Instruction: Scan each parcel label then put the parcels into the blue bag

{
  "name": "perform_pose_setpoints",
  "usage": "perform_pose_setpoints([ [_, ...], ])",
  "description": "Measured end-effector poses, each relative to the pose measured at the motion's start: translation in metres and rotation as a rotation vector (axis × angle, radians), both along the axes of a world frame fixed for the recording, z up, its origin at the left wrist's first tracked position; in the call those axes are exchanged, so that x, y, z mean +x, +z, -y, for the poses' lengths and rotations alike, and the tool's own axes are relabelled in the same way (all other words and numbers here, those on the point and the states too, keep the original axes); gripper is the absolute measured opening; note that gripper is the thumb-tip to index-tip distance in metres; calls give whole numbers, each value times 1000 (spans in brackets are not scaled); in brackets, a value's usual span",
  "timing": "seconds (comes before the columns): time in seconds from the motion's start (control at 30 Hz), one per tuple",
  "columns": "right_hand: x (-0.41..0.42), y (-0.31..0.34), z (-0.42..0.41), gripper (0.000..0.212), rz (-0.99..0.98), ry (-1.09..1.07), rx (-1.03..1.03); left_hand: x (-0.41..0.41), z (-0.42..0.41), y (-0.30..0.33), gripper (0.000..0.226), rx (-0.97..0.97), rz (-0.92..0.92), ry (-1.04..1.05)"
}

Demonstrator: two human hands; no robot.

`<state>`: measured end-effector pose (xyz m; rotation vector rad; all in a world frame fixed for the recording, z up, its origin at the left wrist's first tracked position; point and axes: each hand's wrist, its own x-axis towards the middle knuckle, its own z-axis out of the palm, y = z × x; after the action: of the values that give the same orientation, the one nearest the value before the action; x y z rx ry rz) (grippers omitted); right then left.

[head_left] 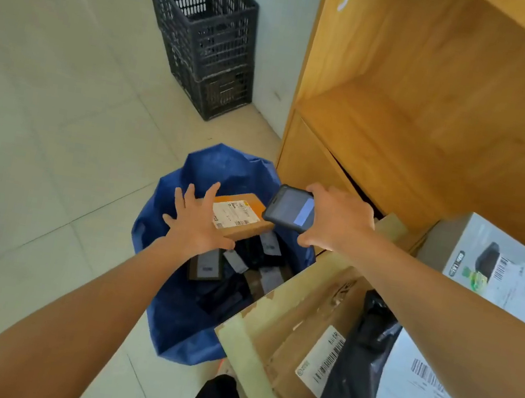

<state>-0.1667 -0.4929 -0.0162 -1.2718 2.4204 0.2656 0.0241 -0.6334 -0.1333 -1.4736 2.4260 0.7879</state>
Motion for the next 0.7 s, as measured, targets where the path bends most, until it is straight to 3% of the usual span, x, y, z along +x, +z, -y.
perform_pose_setpoints([
  [0.1,-5,-2,-6,93,-22,15,14,-5,-6,-4,122,-16,-37,-47],
  [0.23,-11,7,-17,95,-27,-5,-10,-23,-12,13,102,-104,-191,-124],
  [0.3,-14,17,-25,97,-31,-15,-39,-39,-15,26,98,-59,-279,-154],
  [0.7,-45,114,-142,80,-214,-184,-128,-146,-108,136,102,122,-426,-560],
])
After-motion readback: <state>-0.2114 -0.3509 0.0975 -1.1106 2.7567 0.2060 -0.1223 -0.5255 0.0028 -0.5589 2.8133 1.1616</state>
